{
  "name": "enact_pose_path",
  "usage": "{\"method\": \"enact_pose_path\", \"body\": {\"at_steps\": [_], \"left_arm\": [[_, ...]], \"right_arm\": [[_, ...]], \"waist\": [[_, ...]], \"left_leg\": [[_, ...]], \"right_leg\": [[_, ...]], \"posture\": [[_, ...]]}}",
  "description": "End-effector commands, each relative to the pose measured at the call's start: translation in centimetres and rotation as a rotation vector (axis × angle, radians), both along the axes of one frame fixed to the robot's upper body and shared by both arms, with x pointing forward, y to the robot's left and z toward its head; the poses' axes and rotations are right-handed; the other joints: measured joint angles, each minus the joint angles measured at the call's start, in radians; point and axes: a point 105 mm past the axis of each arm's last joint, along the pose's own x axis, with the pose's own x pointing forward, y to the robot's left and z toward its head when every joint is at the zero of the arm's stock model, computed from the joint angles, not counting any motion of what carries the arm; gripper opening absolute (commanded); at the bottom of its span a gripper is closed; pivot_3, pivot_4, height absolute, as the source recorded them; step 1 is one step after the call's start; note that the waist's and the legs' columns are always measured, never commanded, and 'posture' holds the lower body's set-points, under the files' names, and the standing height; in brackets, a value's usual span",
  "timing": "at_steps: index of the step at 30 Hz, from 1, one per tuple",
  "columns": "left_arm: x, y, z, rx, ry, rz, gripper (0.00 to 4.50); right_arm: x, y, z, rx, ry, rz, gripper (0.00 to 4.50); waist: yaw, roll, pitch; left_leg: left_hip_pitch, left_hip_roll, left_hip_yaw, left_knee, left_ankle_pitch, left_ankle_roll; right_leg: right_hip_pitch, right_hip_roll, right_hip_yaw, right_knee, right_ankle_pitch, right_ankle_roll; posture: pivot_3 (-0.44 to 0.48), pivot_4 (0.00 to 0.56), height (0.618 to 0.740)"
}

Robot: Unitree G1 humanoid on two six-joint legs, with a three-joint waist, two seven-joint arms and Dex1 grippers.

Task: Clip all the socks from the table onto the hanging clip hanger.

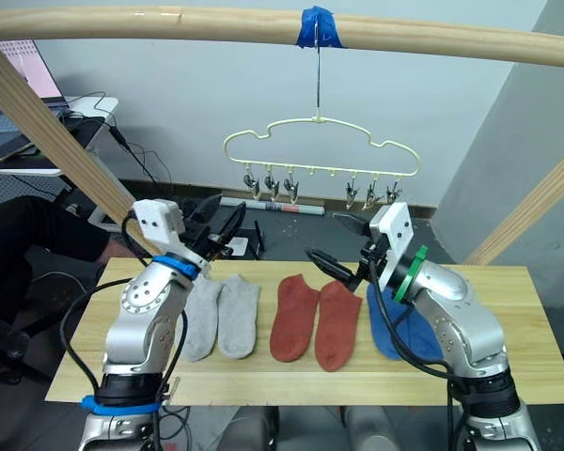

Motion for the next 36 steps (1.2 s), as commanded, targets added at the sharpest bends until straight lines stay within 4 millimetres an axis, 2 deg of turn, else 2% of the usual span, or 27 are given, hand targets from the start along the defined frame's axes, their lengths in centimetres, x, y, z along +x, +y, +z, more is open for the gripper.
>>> {"method": "enact_pose_path", "body": {"at_steps": [1, 11, 36], "left_arm": [[0.3, -0.3, 1.1, 0.015, -0.066, 0.012, 2.42], [1.5, 0.0, 1.9, -0.015, -0.110, 0.068, 2.42], [3.5, -1.2, 2.5, -0.045, -0.142, 0.066, 2.42]], "right_arm": [[-0.2, 0.8, 1.5, 0.019, -0.066, 0.019, 4.50], [-0.3, 1.7, 2.5, 0.025, -0.094, 0.044, 4.50], [-0.2, 1.9, 3.4, 0.021, -0.118, 0.062, 4.50]], "waist": [[-0.001, 0.000, 0.000], [-0.002, 0.000, 0.000], [-0.004, 0.000, 0.000]], "left_leg": [[0.000, 0.000, 0.000, 0.000, 0.000, 0.000], [-0.001, 0.000, -0.002, 0.000, 0.000, 0.000], [-0.003, -0.001, -0.004, 0.000, 0.000, 0.000]], "right_leg": [[0.000, 0.000, 0.000, 0.000, 0.000, 0.000], [0.000, 0.000, -0.001, 0.000, 0.000, 0.000], [-0.001, 0.000, -0.004, 0.000, 0.000, 0.000]], "posture": [[-0.152, 0.236, 0.740], [-0.151, 0.237, 0.740], [-0.169, 0.232, 0.740]]}}
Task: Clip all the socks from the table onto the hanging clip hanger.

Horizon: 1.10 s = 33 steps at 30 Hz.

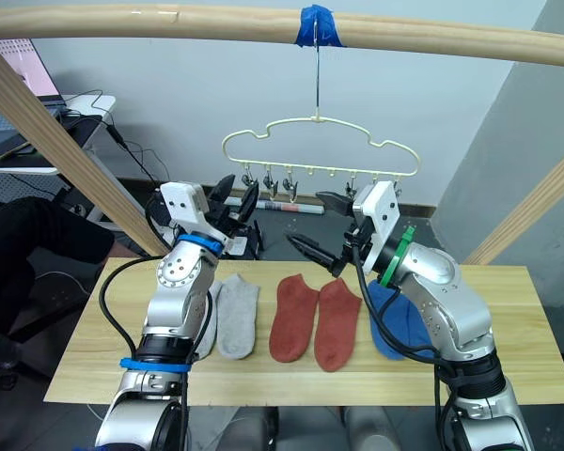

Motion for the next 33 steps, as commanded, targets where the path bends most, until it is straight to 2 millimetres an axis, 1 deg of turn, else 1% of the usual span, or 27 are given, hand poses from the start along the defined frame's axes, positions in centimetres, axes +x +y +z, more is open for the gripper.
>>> {"method": "enact_pose_path", "body": {"at_steps": [1, 14, 17, 21, 25, 27, 30, 31, 33], "left_arm": [[0.0, -0.1, 1.4, -0.001, -0.060, 0.003, 2.42], [0.1, -0.6, 1.3, 0.001, -0.061, -0.015, 2.42], [0.1, -0.7, 1.4, -0.009, -0.065, -0.026, 1.89], [0.1, -1.1, 1.7, -0.018, -0.076, -0.037, 0.74], [0.1, -1.2, 2.3, -0.022, -0.089, -0.035, 0.08], [-0.1, -1.0, 2.6, -0.010, -0.093, -0.032, 0.01], [-0.5, -0.4, 2.8, 0.034, -0.067, -0.042, 0.01], [-0.7, 0.0, 2.5, 0.063, -0.038, -0.048, 0.01], [-1.1, 1.0, 1.7, 0.105, 0.039, -0.073, 0.01]], "right_arm": [[-0.5, 0.1, 1.2, 0.012, -0.044, 0.021, 4.50], [-0.4, 0.1, 1.3, 0.010, -0.048, 0.015, 4.50], [-0.4, 0.0, 1.3, 0.014, -0.043, 0.012, 4.50], [-0.4, -0.1, 1.0, 0.010, -0.035, 0.008, 4.50], [-0.4, -0.6, 0.5, 0.002, -0.015, -0.012, 4.50], [-0.3, -1.4, -0.6, -0.024, 0.012, -0.049, 4.50], [-0.1, -4.0, -3.3, -0.129, 0.074, -0.156, 4.50], [0.1, -5.4, -4.7, -0.193, 0.095, -0.217, 4.50], [0.3, -8.9, -7.6, -0.313, 0.173, -0.354, 4.50]], "waist": [[-0.002, 0.000, 0.000], [-0.008, 0.000, 0.000], [-0.009, 0.000, 0.000], [-0.009, 0.000, 0.000], [-0.009, 0.000, 0.000], [-0.008, 0.000, 0.000], [-0.007, 0.000, 0.002], [-0.007, 0.000, 0.003], [-0.007, -0.001, 0.004]], "left_leg": [[0.000, 0.000, 0.000, 0.000, 0.000, 0.000], [0.000, 0.000, 0.000, 0.000, 0.000, 0.000], [0.000, 0.000, 0.000, 0.000, 0.000, 0.000], [0.000, 0.000, 0.000, 0.000, 0.000, 0.000], [0.000, 0.000, 0.000, 0.000, 0.000, 0.000], [0.000, 0.000, 0.000, 0.000, 0.000, 0.000], [-0.001, 0.000, -0.001, 0.000, 0.000, 0.000], [-0.001, 0.000, -0.001, 0.000, 0.000, 0.000], [-0.001, -0.001, 0.000, 0.000, 0.000, 0.000]], "right_leg": [[0.000, 0.000, 0.000, 0.000, 0.000, 0.000], [0.000, 0.000, 0.000, 0.000, 0.000, 0.000], [0.000, 0.000, 0.000, 0.000, 0.000, 0.000], [0.000, 0.000, 0.000, 0.000, 0.000, 0.000], [0.000, 0.000, 0.000, 0.000, 0.000, 0.000], [0.000, 0.000, 0.000, 0.000, 0.000, 0.000], [0.000, 0.000, 0.000, -0.001, 0.000, 0.000], [0.000, 0.000, 0.000, -0.001, 0.000, 0.000], [-0.001, -0.001, 0.000, -0.001, 0.000, 0.000]], "posture": [[-0.170, 0.233, 0.740], [-0.174, 0.236, 0.740], [-0.174, 0.237, 0.740], [-0.171, 0.239, 0.740], [-0.165, 0.242, 0.740], [-0.161, 0.243, 0.740], [-0.147, 0.253, 0.740], [-0.147, 0.253, 0.740], [-0.140, 0.256, 0.740]]}}
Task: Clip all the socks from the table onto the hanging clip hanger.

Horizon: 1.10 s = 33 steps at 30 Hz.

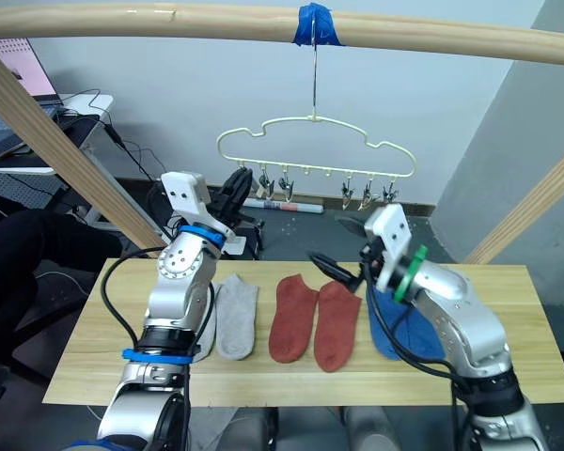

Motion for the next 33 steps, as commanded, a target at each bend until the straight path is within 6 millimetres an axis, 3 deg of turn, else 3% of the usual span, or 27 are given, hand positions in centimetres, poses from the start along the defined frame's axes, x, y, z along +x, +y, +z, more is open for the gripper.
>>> {"method": "enact_pose_path", "body": {"at_steps": [1, 5, 11, 13, 16, 20, 28, 31, 33], "left_arm": [[-1.1, 1.1, 0.0, 0.063, 0.072, -0.048, 0.01], [-2.2, 1.5, -1.5, 0.100, 0.212, -0.129, 0.01], [-3.1, 1.5, -1.9, 0.083, 0.295, -0.179, 0.01], [-3.2, 1.3, -1.9, 0.088, 0.304, -0.184, 0.01], [-3.3, 1.3, -2.4, 0.084, 0.330, -0.187, 0.01], [-3.5, 1.3, -2.2, 0.081, 0.331, -0.186, 0.01], [-4.2, 1.8, -2.6, 0.100, 0.347, -0.180, 0.01], [-4.1, 1.6, -2.4, 0.098, 0.345, -0.179, 0.00], [-4.1, 1.6, -2.3, 0.098, 0.342, -0.177, 0.00]], "right_arm": [[0.2, -5.2, -2.5, -0.166, 0.036, -0.194, 4.50], [0.9, -11.0, -6.3, -0.308, 0.121, -0.421, 4.50], [1.6, -14.4, -9.9, -0.392, 0.203, -0.526, 4.50], [1.9, -14.9, -10.1, -0.373, 0.211, -0.553, 4.50], [3.0, -15.1, -12.3, -0.374, 0.298, -0.561, 4.50], [3.8, -15.3, -13.8, -0.357, 0.338, -0.569, 4.50], [2.8, -15.0, -15.7, -0.355, 0.437, -0.533, 4.50], [2.6, -15.1, -16.2, -0.368, 0.456, -0.537, 4.01], [2.5, -15.1, -16.3, -0.366, 0.457, -0.533, 3.38]], "waist": [[0.000, 0.000, 0.000], [-0.008, 0.000, 0.001], [-0.023, 0.000, 0.003], [-0.028, -0.001, 0.003], [-0.035, -0.001, 0.003], [-0.035, -0.002, 0.004], [-0.034, -0.002, 0.005], [-0.033, -0.002, 0.005], [-0.033, -0.002, 0.005]], "left_leg": [[0.000, 0.000, 0.000, 0.000, 0.000, 0.000], [0.002, 0.000, 0.001, 0.000, 0.000, 0.000], [0.010, 0.001, 0.003, 0.000, 0.000, 0.000], [0.010, 0.001, 0.004, -0.001, 0.000, 0.000], [0.010, 0.001, 0.005, -0.001, 0.000, 0.000], [0.010, 0.001, 0.005, -0.001, 0.000, 0.000], [0.011, 0.001, 0.006, -0.002, 0.000, 0.000], [0.013, 0.001, 0.006, -0.001, 0.000, 0.000], [0.013, 0.001, 0.006, -0.001, 0.000, 0.000]], "right_leg": [[0.000, 0.000, 0.000, 0.000, 0.000, 0.000], [0.000, 0.000, 0.001, 0.001, 0.000, 0.000], [0.005, 0.001, 0.004, 0.003, -0.001, 0.000], [0.005, 0.001, 0.005, 0.003, -0.001, 0.000], [0.005, 0.001, 0.006, 0.002, -0.001, 0.000], [0.005, 0.001, 0.006, 0.002, 0.000, 0.000], [0.005, 0.001, 0.007, 0.002, 0.000, 0.001], [0.007, 0.001, 0.007, 0.002, 0.000, 0.001], [0.007, 0.001, 0.007, 0.003, 0.000, 0.001]], "posture": [[-0.137, 0.258, 0.740], [-0.139, 0.260, 0.740], [-0.127, 0.258, 0.740], [-0.123, 0.256, 0.740], [-0.112, 0.254, 0.740], [-0.087, 0.253, 0.740], [-0.066, 0.246, 0.740], [-0.058, 0.245, 0.740], [-0.057, 0.245, 0.740]]}}
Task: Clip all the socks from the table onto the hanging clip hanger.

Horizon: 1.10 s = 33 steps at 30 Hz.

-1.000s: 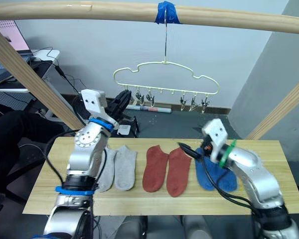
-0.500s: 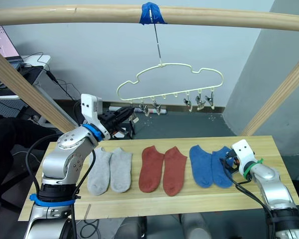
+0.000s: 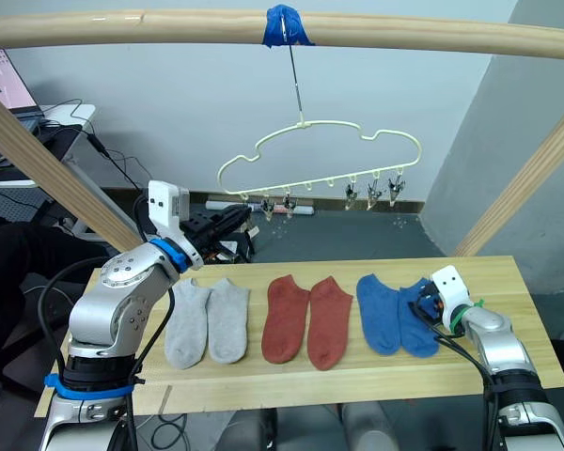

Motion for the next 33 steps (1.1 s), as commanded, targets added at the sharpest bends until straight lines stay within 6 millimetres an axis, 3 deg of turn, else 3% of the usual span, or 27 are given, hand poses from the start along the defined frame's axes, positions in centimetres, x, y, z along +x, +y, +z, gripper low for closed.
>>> {"method": "enact_pose_path", "body": {"at_steps": [1, 10, 12, 15, 17, 20, 23, 26, 28, 33], "left_arm": [[0.1, 0.8, -0.5, 0.008, 0.028, 0.033, 0.00], [0.2, 0.7, -0.6, 0.008, 0.030, 0.033, 0.00], [0.2, 0.7, -0.7, 0.008, 0.031, 0.031, 0.00], [0.3, 0.2, -0.9, -0.058, 0.082, 0.005, 0.00], [0.2, -0.1, -0.8, -0.175, 0.164, -0.023, 0.00], [-0.3, -0.6, -0.6, -0.311, 0.279, -0.086, 0.00], [-0.5, -0.6, -0.4, -0.337, 0.314, -0.100, 0.00], [-0.1, -0.4, 0.4, -0.498, 0.407, -0.109, 0.00], [0.0, -0.5, 0.9, -0.556, 0.435, -0.123, 0.00], [-0.1, -0.7, 1.5, -0.579, 0.461, -0.130, 0.00]], "right_arm": [[-0.8, -0.6, -1.1, -0.024, 0.039, -0.007, 3.02], [-1.3, -1.1, -0.2, -0.061, -0.014, 0.025, 0.01], [-1.4, -1.1, 0.1, -0.065, -0.025, 0.034, 0.01], [-1.8, -0.3, 3.4, -0.013, -0.103, 0.086, 0.01], [-2.9, 2.2, 6.9, 0.074, -0.139, 0.219, 0.01], [-4.3, 5.6, 10.7, 0.021, -0.212, 0.430, 0.01], [-4.7, 6.7, 11.7, 0.008, -0.231, 0.471, 0.01], [-5.0, 13.2, 14.1, -0.003, -0.394, 0.682, 0.01], [-5.1, 16.2, 14.6, 0.005, -0.459, 0.754, 0.01], [-4.4, 19.9, 13.7, -0.038, -0.547, 0.816, 0.01]], "waist": [[0.001, 0.000, 0.000], [0.007, 0.000, 0.000], [0.007, 0.000, 0.000], [0.013, 0.000, 0.000], [0.012, 0.002, 0.001], [0.003, 0.001, 0.002], [0.002, -0.002, 0.003], [-0.001, -0.003, 0.004], [-0.007, -0.003, 0.004], [0.007, -0.003, 0.004]], "left_leg": [[0.000, 0.000, 0.000, 0.000, 0.000, 0.000], [0.000, 0.000, 0.001, 0.000, 0.000, 0.000], [0.000, 0.000, 0.001, 0.000, 0.000, 0.000], [0.000, 0.000, 0.001, 0.000, 0.000, 0.000], [-0.001, 0.000, 0.002, -0.001, 0.000, 0.000], [0.000, 0.000, 0.003, 0.000, 0.000, 0.000], [0.000, 0.000, 0.001, 0.000, 0.000, 0.000], [0.000, 0.000, 0.001, 0.000, 0.000, 0.000], [0.000, 0.001, 0.001, 0.000, 0.000, 0.000], [-0.005, 0.000, -0.002, 0.000, 0.000, -0.001]], "right_leg": [[0.000, 0.000, 0.000, 0.000, 0.000, 0.000], [0.000, 0.000, 0.001, 0.000, 0.000, 0.000], [0.000, 0.000, 0.001, 0.000, 0.000, 0.000], [-0.001, 0.000, 0.001, 0.000, 0.000, 0.000], [-0.001, 0.000, 0.002, 0.000, 0.000, 0.001], [-0.002, 0.000, 0.003, 0.000, 0.000, 0.002], [-0.001, 0.001, 0.001, 0.000, 0.000, 0.002], [-0.001, 0.001, 0.001, -0.001, 0.000, 0.002], [-0.002, 0.001, 0.001, 0.000, 0.000, 0.002], [-0.004, 0.000, -0.002, -0.002, 0.000, 0.002]], "posture": [[-0.055, 0.246, 0.740], [-0.069, 0.245, 0.740], [-0.069, 0.245, 0.740], [-0.089, 0.243, 0.740], [-0.089, 0.243, 0.740], [-0.099, 0.242, 0.740], [-0.100, 0.242, 0.740], [-0.098, 0.241, 0.740], [-0.094, 0.240, 0.740], [-0.088, 0.242, 0.740]]}}
